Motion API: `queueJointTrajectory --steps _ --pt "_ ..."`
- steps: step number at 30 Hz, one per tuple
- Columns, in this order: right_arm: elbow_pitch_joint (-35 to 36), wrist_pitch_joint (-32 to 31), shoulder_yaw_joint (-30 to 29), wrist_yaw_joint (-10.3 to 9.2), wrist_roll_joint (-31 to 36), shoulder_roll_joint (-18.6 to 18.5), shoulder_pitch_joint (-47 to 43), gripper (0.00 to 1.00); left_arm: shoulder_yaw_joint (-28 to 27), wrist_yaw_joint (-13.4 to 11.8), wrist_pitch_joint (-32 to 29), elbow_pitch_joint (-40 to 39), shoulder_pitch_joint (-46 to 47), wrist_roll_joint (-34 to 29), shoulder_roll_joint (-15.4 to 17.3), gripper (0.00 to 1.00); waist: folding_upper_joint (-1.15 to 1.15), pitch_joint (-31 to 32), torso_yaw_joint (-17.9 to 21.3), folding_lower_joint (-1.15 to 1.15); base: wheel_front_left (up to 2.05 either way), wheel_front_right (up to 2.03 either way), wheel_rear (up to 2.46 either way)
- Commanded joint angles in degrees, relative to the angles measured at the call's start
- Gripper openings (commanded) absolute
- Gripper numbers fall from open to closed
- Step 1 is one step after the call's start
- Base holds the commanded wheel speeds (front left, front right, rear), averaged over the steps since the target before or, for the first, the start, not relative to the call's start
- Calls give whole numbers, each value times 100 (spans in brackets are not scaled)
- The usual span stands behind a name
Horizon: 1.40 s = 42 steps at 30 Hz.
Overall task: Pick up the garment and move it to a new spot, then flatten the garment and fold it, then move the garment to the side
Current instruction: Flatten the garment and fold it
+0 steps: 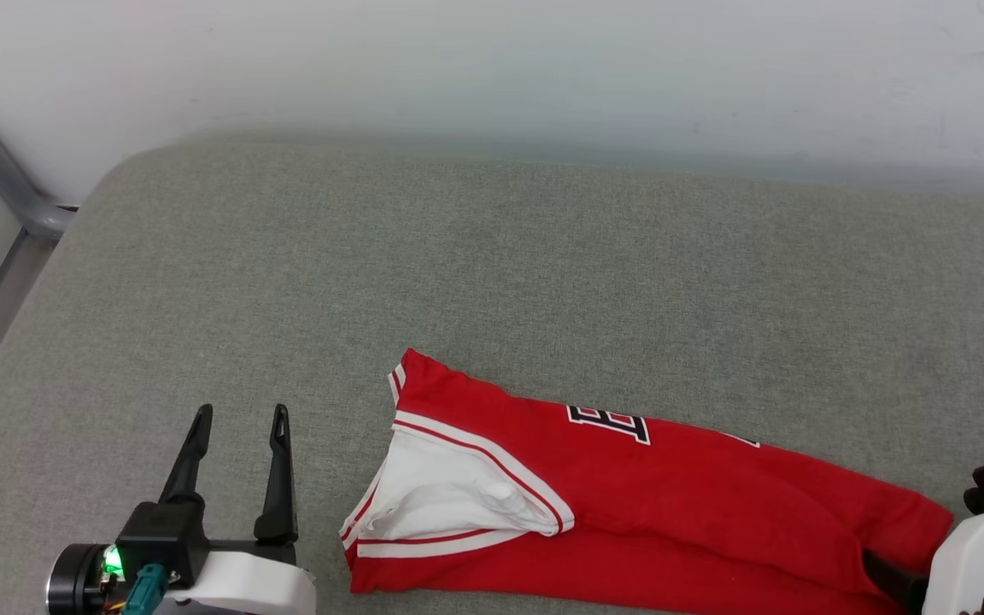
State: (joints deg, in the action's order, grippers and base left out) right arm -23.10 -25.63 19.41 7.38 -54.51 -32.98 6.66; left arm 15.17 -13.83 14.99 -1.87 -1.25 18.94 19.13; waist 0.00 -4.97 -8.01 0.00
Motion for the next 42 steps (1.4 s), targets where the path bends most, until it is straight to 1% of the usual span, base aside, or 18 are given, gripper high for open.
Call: queueJointTrajectory --steps 1,6,7,8,11,15,23,25,29,32,38,42 --pt "-59 -24 170 18 -37 225 -21 100 -31 9 25 -19 -47 -72 -41 100 0 2 -2 0 0 0 0" --pt "-261 319 462 18 21 231 170 100 -230 245 25 127 -168 -543 -401 100 0 37 -1 0 0 0 0" --pt "-303 396 511 18 11 227 198 41 -270 294 25 150 -183 -619 -472 100 0 48 2 0 0 0 0" --pt "-392 556 572 18 2 196 242 0 -369 389 25 185 -220 -755 -570 100 0 69 13 0 0 0 0" --pt "-485 711 604 16 -22 130 275 0 -455 463 25 197 -255 -880 -646 100 0 93 28 0 0 0 0" --pt "-657 964 607 4 -101 -88 355 0 -618 583 25 188 -355 -1087 -778 100 0 159 66 0 0 0 0" --pt "-893 1233 520 4 -297 -663 294 0 -849 769 25 185 -514 -1357 -981 100 0 319 143 0 0 0 0" --pt "-981 1295 507 4 -252 -854 235 0 -895 792 25 196 -550 -1422 -1006 100 0 365 156 0 0 0 0" --pt "-1047 1347 468 5 -236 -1107 132 0 -978 805 25 207 -626 -1526 -1047 100 0 471 185 0 0 0 0" --pt "-891 1263 435 5 -306 -1226 18 0 -1043 832 25 218 -696 -1568 -1070 100 0 533 213 0 0 0 0" --pt "-27 931 445 7 -449 -1301 -166 0 -1136 871 25 206 -762 -1626 -1113 100 0 569 254 0 0 0 0" --pt "691 680 396 8 -400 -1178 -181 0 -1149 917 25 211 -757 -1655 -1157 100 0 564 251 0 0 0 0"
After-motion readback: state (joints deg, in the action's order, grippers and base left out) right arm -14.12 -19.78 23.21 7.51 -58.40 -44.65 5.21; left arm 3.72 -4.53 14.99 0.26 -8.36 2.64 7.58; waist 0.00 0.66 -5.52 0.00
